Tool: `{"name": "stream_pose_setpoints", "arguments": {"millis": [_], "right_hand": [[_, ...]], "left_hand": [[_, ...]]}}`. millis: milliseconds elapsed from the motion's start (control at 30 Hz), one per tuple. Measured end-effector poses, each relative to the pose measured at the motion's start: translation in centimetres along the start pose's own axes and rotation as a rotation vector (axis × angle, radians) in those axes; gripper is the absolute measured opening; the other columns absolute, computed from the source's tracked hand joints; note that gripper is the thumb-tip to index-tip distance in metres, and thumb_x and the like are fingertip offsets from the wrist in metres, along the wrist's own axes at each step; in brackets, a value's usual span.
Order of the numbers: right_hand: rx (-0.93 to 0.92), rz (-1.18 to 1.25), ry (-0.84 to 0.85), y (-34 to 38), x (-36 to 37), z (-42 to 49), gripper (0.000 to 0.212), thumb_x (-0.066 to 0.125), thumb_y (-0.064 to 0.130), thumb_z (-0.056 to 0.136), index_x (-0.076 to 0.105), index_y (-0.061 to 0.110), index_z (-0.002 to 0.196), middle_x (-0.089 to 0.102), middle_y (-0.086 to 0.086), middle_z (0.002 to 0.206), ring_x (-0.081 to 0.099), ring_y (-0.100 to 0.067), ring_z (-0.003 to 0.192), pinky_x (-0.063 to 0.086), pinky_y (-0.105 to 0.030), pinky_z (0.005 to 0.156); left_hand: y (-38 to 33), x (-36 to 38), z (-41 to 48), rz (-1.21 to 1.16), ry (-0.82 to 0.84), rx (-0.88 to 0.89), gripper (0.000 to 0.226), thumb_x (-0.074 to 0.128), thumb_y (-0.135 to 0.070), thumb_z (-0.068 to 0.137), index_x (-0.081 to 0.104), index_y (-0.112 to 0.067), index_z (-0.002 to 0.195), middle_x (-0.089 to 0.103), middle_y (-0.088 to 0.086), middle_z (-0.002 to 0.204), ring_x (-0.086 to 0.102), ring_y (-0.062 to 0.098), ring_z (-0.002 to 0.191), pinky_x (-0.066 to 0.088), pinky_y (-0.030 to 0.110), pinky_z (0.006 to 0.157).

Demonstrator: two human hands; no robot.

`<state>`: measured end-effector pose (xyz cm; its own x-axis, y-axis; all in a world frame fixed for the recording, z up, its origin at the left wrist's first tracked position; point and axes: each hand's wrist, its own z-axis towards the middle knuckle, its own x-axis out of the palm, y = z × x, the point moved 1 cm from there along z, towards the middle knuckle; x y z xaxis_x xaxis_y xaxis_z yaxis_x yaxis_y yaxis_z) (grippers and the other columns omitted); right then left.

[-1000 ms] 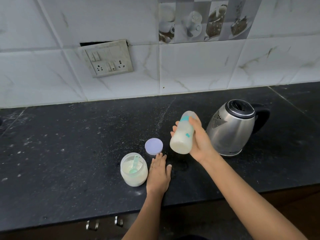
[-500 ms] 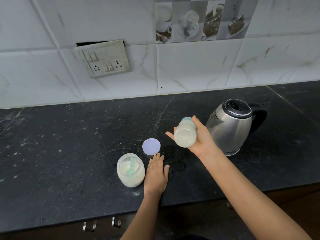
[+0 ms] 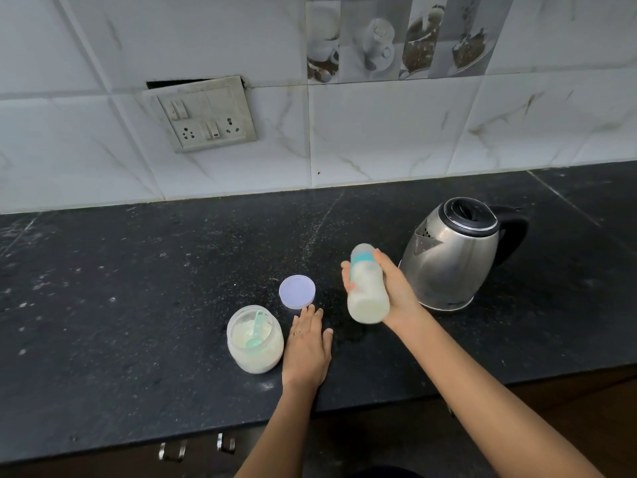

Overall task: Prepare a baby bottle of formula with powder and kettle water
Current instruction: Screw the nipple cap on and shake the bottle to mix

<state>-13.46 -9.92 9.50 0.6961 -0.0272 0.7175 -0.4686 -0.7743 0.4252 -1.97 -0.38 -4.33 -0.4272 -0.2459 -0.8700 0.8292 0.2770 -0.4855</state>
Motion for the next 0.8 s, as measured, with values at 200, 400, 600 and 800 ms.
{"name": "stream_pose_setpoints", "arguments": {"millis": [200, 400, 600, 800], "right_hand": [[0.108, -0.111, 0.153, -0.9, -0.8, 0.2, 0.048, 0.058, 0.04, 0.083, 0.061, 0.004, 0.115, 0.069, -0.016, 0.096, 0.068, -0.025, 0.068, 0.058, -0.032, 0.06], [0.094, -0.013, 0.16, -1.2, -1.3, 1.4, 0.048, 0.056, 0.039, 0.089, 0.057, 0.003, 0.121, 0.068, -0.018, 0.099, 0.068, -0.027, 0.076, 0.06, -0.038, 0.067], [-0.122, 0.052, 0.176, -0.1, -1.4, 2.6, 0.048, 0.063, 0.034, 0.088, 0.056, -0.001, 0.12, 0.064, -0.017, 0.104, 0.068, -0.027, 0.086, 0.06, -0.045, 0.072], [-0.181, -0.173, 0.286, 0.8, -1.6, 2.3, 0.064, 0.067, 0.03, 0.087, 0.038, 0.019, 0.142, 0.066, -0.02, 0.107, 0.069, -0.033, 0.084, 0.058, -0.048, 0.069]], "left_hand": [[0.1, 0.1, 0.0, 0.003, 0.0, -0.001, 0.051, 0.029, -0.034, 0.104, 0.027, -0.016, 0.151, 0.02, 0.002, 0.16, 0.009, 0.013, 0.149, -0.003, 0.024, 0.119], [0.1, 0.0, 0.0, -0.01, 0.002, -0.007, 0.05, 0.03, -0.033, 0.104, 0.027, -0.015, 0.151, 0.02, 0.002, 0.16, 0.009, 0.013, 0.149, -0.004, 0.024, 0.118], [0.2, 0.2, 0.1, -0.029, -0.003, -0.005, 0.05, 0.032, -0.032, 0.104, 0.029, -0.014, 0.15, 0.021, 0.003, 0.16, 0.01, 0.014, 0.149, -0.004, 0.024, 0.118], [0.3, 0.3, 0.1, -0.039, -0.007, 0.002, 0.05, 0.033, -0.033, 0.104, 0.029, -0.014, 0.15, 0.021, 0.004, 0.16, 0.01, 0.014, 0.149, -0.005, 0.023, 0.117]]}}
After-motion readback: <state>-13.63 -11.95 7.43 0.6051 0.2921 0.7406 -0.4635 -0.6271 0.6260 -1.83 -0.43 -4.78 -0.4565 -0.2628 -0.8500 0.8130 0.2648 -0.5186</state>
